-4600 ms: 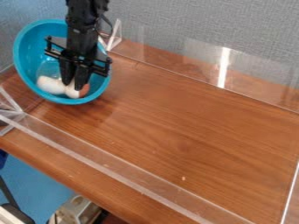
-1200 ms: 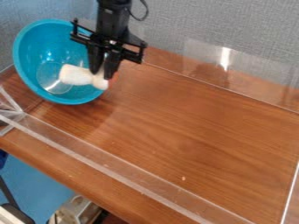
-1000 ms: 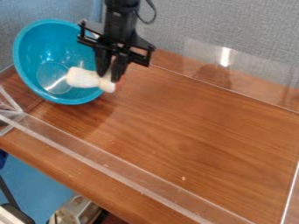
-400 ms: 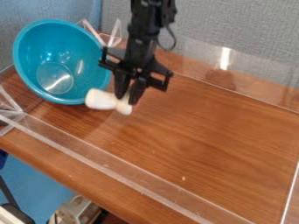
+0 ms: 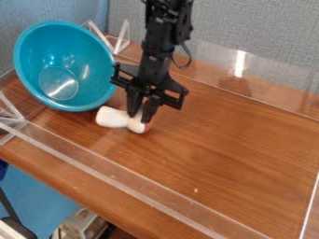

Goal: Remove the mushroom from inside the blue bowl and put it on the table

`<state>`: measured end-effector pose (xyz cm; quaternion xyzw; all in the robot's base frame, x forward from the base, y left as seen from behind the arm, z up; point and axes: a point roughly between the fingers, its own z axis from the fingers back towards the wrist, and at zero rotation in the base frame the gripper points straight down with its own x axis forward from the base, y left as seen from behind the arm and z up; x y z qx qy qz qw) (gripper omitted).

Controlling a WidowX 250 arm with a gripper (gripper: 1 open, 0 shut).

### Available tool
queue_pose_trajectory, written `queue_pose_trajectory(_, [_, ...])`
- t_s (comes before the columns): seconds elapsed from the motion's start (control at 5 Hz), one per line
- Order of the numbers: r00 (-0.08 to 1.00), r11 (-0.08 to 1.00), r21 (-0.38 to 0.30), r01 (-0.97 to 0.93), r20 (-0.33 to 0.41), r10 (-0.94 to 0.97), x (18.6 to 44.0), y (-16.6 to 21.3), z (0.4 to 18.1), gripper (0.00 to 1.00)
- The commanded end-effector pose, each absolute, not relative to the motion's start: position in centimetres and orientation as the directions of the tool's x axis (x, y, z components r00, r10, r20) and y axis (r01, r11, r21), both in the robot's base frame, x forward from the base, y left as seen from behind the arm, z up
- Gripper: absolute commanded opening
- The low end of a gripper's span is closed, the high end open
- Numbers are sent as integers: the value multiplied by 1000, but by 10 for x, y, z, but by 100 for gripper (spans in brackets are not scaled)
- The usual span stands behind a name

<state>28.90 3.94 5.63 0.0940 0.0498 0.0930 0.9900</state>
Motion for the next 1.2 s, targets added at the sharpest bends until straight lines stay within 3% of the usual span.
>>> queue_pose_trajectory(0.0, [982,967,187,-171,-42,182,296,34,67,100])
queue_pose_trajectory(0.6, [985,971,182,-157,-39,167,300,35,72,100])
queue_pose_trajectory(1.0, [988,982,117,-148,58,142,306,23,113,100])
